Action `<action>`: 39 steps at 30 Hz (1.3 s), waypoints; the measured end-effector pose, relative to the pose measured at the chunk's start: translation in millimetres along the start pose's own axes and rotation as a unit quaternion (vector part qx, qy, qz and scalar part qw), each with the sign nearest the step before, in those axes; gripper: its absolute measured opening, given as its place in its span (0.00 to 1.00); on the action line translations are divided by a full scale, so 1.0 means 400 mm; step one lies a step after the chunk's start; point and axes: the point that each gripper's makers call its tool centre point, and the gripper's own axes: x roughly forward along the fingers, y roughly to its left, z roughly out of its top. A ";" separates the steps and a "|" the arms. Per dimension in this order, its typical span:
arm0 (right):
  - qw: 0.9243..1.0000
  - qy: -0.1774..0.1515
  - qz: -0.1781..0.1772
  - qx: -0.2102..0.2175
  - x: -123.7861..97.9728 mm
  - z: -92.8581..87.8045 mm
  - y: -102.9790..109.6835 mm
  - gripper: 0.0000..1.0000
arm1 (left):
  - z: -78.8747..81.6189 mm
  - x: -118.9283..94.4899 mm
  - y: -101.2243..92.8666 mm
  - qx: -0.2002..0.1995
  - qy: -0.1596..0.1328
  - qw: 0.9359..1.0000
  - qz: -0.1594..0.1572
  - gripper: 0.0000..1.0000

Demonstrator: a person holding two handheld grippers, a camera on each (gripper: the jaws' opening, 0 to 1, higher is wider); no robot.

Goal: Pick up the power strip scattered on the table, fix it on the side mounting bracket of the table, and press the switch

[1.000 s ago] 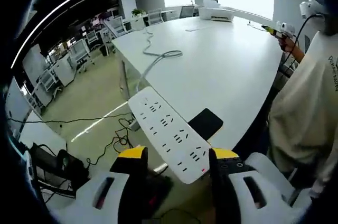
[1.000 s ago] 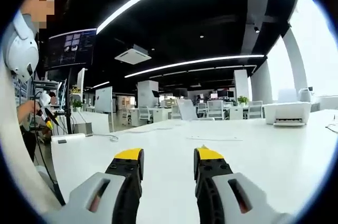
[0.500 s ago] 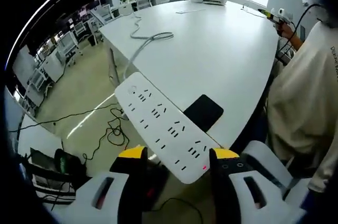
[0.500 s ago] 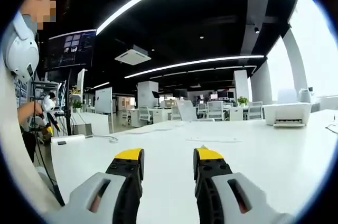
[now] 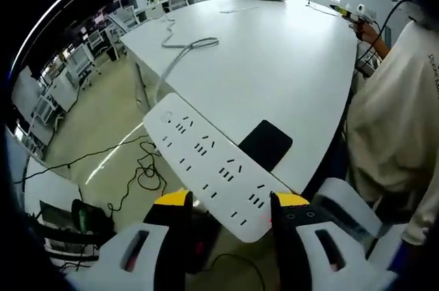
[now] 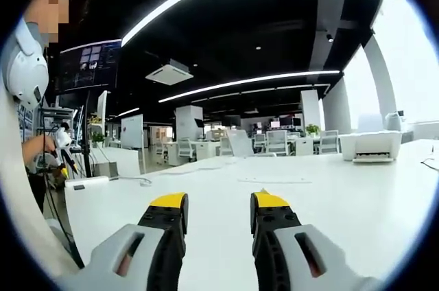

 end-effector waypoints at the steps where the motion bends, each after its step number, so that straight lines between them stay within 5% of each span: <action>1: 1.000 -0.001 0.000 0.000 0.000 0.001 0.001 0.33 | -0.001 0.001 0.001 0.003 0.003 1.000 0.001 0.50; 39: 1.000 0.000 -0.003 0.015 0.008 -0.015 0.001 0.30 | -0.003 0.029 -0.016 0.029 0.049 0.997 -0.047 0.46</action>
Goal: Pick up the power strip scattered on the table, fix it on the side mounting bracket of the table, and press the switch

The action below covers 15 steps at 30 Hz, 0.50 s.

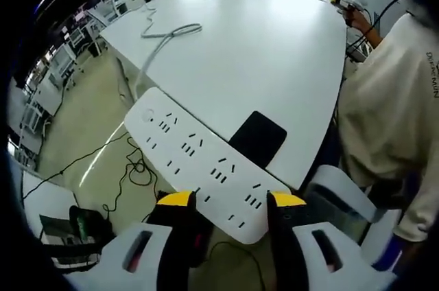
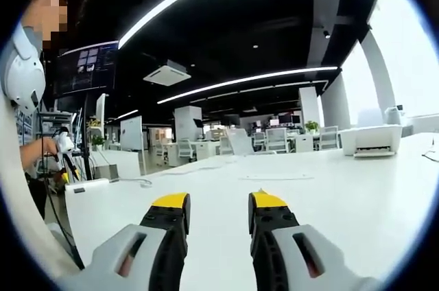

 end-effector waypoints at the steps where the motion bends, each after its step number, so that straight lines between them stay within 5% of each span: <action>1: 1.000 0.000 -0.001 0.000 -0.001 0.000 0.000 0.30 | 0.000 0.001 0.000 0.001 0.001 1.000 -0.002 0.46; 15: 1.000 0.002 -0.003 -0.002 0.007 0.001 0.001 0.29 | -0.003 0.005 0.001 -0.012 0.008 0.999 -0.030 0.45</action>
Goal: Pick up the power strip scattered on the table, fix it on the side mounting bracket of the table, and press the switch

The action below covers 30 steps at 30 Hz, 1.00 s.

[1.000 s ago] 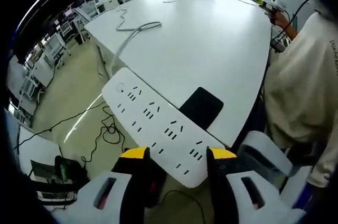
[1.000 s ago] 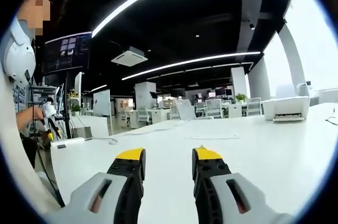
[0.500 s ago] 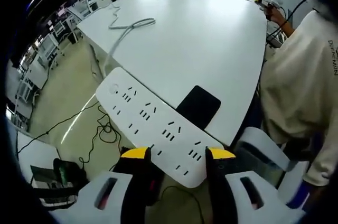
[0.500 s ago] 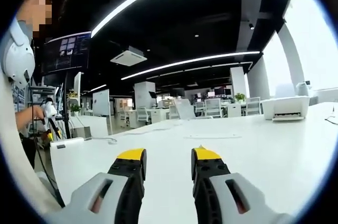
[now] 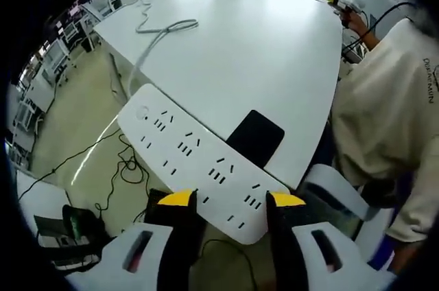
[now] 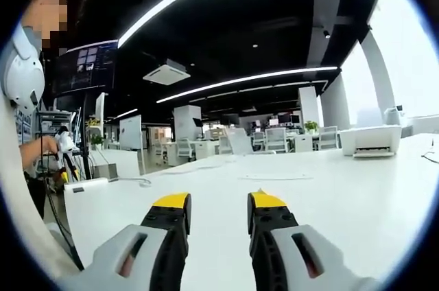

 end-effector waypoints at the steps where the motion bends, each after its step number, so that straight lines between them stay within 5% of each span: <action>1: 1.000 0.000 0.000 0.000 0.001 0.000 0.000 0.29 | 0.000 0.000 -0.001 0.002 0.000 1.000 -0.001 0.45; 30: 1.000 0.004 0.012 0.002 0.029 0.000 0.024 0.29 | 0.001 0.005 0.001 0.002 0.011 1.000 -0.011 0.46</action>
